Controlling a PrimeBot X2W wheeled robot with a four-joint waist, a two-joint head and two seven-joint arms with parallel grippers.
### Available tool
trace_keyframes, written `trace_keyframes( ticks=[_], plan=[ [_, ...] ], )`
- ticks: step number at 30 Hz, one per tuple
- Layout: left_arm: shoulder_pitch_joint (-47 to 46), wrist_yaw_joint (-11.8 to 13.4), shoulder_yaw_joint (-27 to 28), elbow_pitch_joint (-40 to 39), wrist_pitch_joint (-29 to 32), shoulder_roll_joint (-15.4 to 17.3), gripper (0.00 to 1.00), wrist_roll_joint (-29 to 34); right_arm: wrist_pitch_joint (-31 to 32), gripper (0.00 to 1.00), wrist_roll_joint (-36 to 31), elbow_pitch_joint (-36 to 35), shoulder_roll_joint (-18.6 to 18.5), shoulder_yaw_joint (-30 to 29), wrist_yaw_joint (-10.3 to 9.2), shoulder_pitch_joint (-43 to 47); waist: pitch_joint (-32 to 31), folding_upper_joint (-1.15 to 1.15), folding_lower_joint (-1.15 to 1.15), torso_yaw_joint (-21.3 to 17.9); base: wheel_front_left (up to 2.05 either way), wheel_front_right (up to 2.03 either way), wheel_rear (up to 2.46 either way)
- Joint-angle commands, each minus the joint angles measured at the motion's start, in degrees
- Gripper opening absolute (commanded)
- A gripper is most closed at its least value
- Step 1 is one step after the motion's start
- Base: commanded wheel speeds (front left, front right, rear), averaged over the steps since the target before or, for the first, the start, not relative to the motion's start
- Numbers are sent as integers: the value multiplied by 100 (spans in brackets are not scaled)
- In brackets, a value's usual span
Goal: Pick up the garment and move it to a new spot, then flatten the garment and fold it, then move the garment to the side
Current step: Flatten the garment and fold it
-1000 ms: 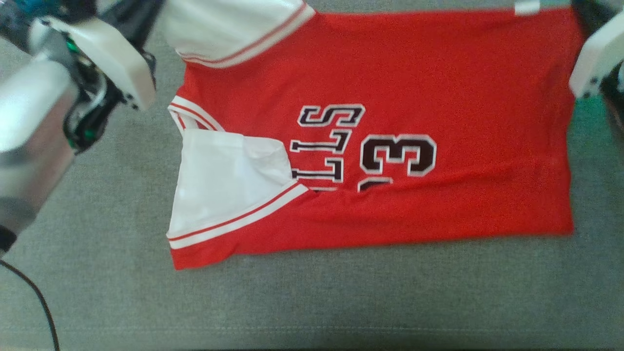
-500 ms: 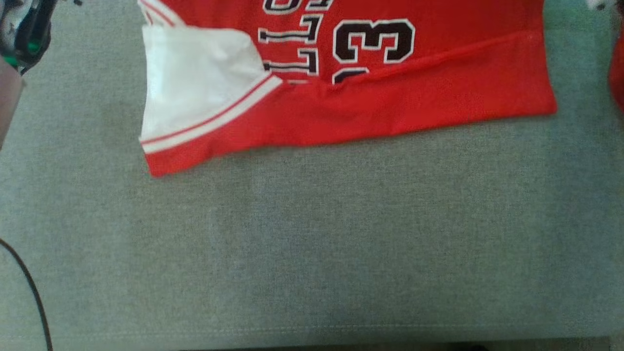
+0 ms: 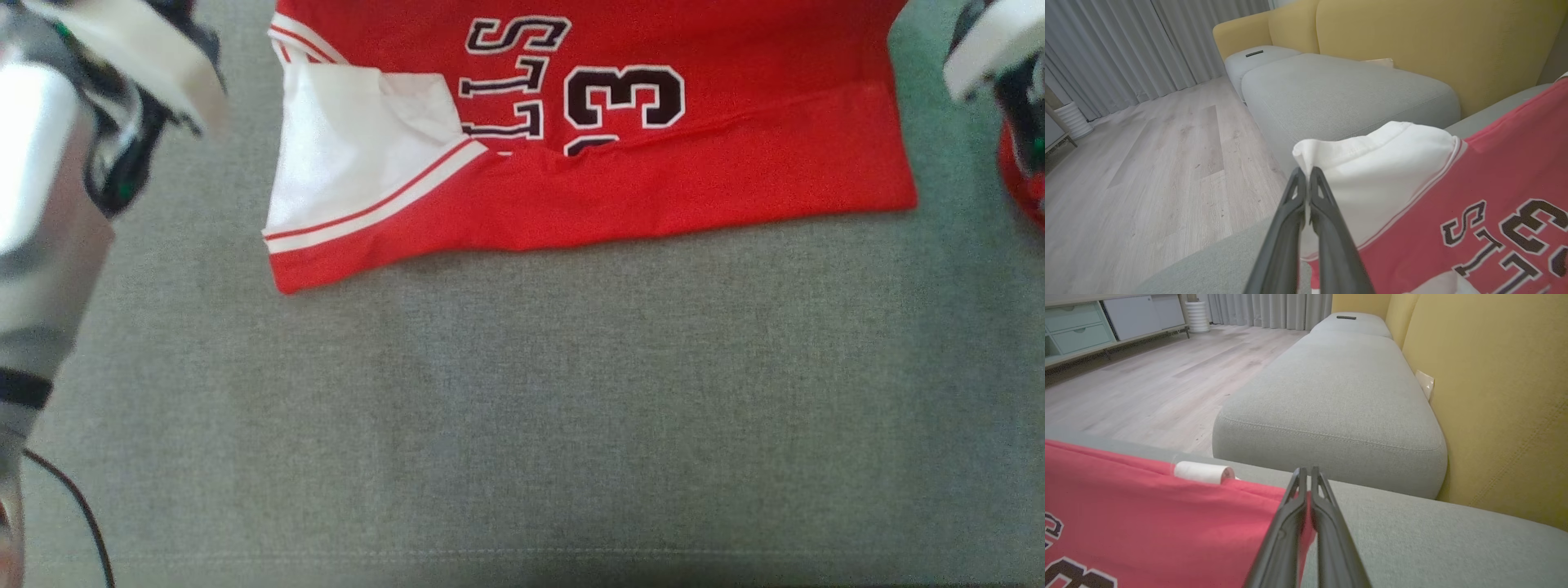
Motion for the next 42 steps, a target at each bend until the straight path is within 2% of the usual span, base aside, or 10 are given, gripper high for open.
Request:
trace_keyframes(
  ticks=[1, 10, 16, 24, 29, 37, 38, 39, 42],
  plan=[
    [-117, -18, 240, -177, -29, 283, 0, 54, 13, 0, 125, -203, -144, 87, 37, 160, -148, -1, 0, 42, 0, 0, 0],
    [618, -78, -116, -471, -29, 439, 0, 0, 423, 0, 905, -597, -719, 764, 37, 856, -672, -1, 0, 138, 0, 0, 0],
    [1126, -81, -939, -802, 239, 767, 0, -441, 985, 0, 1535, -951, -1161, 1385, 37, 1397, -929, -1, 0, 235, 0, 0, 0],
    [1471, -82, -1811, -1240, 663, 1191, 0, -1077, 1652, 0, 2040, -1188, -1555, 1814, 37, 1715, -1072, -1, 0, 263, 0, 0, 0],
    [1536, -82, -2088, -1190, 695, 1188, 0, -1203, 2043, 0, 2310, -1299, -1661, 1960, 37, 1809, -1084, -1, 0, 232, 0, 0, 0],
    [1541, -82, -2286, -702, 519, 958, 0, -1359, 2506, 0, 2567, -1412, -1705, 2102, 37, 1880, -1061, -1, 0, 138, 0, 0, 0],
    [1541, -82, -2322, -657, 498, 934, 45, -1361, 2507, 80, 2596, -1378, -1686, 2074, 37, 1882, -1068, -1, 0, 126, 0, 0, 0],
    [1541, -82, -2344, -609, 463, 911, 100, -1359, 2524, 100, 2650, -1342, -1650, 2042, 37, 1897, -1084, -1, 0, 115, 0, 0, 0],
    [1539, 6, -2262, -440, 252, 829, 100, -1340, 2547, 100, 2715, -1263, -1585, 1973, 37, 1920, -1174, -1, 0, 78, 0, 0, 0]
  ],
)
